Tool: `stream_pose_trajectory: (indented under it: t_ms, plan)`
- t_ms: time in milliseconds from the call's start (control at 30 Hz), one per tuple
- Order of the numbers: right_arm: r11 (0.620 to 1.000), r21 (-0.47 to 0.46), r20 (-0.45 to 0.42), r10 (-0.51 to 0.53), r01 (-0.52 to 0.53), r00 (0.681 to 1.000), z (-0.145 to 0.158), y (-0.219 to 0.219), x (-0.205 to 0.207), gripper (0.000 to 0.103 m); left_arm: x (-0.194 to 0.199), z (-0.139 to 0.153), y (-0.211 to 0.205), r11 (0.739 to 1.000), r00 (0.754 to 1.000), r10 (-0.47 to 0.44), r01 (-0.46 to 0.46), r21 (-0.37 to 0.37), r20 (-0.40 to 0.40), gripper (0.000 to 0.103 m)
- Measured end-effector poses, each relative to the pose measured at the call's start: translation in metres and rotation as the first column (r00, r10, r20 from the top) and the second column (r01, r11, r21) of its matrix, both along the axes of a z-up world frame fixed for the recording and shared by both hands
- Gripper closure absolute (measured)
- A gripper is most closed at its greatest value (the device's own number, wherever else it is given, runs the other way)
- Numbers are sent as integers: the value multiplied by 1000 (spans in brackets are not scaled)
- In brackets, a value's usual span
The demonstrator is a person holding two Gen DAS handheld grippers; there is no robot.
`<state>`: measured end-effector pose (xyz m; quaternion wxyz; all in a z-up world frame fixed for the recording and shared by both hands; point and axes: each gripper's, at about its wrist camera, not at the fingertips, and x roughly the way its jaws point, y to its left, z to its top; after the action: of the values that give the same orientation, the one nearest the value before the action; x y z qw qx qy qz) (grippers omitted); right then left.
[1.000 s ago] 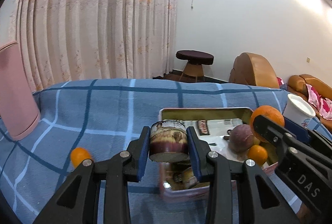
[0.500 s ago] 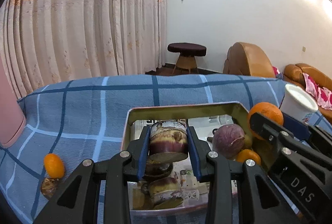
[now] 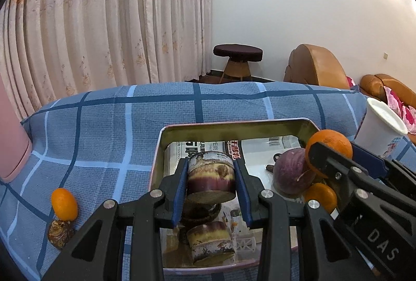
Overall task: Organize fruits
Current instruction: 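Carry the orange and beige slice into the pink tin and open both tools, then move both open tools back to the last orange and dark brown fruit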
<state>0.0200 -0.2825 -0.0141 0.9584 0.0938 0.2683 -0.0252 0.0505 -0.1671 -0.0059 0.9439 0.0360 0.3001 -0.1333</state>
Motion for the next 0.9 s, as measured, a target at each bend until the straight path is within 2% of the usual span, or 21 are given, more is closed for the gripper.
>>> stream_pose_trajectory:
  t_ms: [67, 133, 167, 200, 233, 367, 900]
  plan:
    - [999, 36, 24, 31, -32, 999, 2, 0, -3, 47, 0, -1, 0, 1000, 1000, 4, -4, 3, -2, 65]
    - [997, 62, 62, 34, -38, 997, 6, -2, -8, 32, -1, 0, -2, 1000, 1000, -2, 2, 15, 12, 52]
    - [998, 64, 96, 18, -24, 995, 10, -4, -13, 30, -4, 1, -4, 1000, 1000, 0, -1, 30, 27, 37]
    - [998, 59, 116, 5, -12, 993, 12, -4, -16, 28, -8, 2, -6, 999, 999, 10, -12, 47, 53, 26]
    - [999, 53, 137, -16, 9, 990, 15, -6, -20, 26, -12, 4, -6, 998, 996, 19, -25, 61, 85, 25]
    - [995, 59, 165, -85, 76, 983, 17, -13, -25, 18, -22, 12, -6, 994, 990, 25, -39, 97, 142, 24]
    - [995, 42, 167, -100, 94, 981, 5, 3, -32, 18, -27, 6, 52, 987, 984, 134, -142, 69, 115, 24]
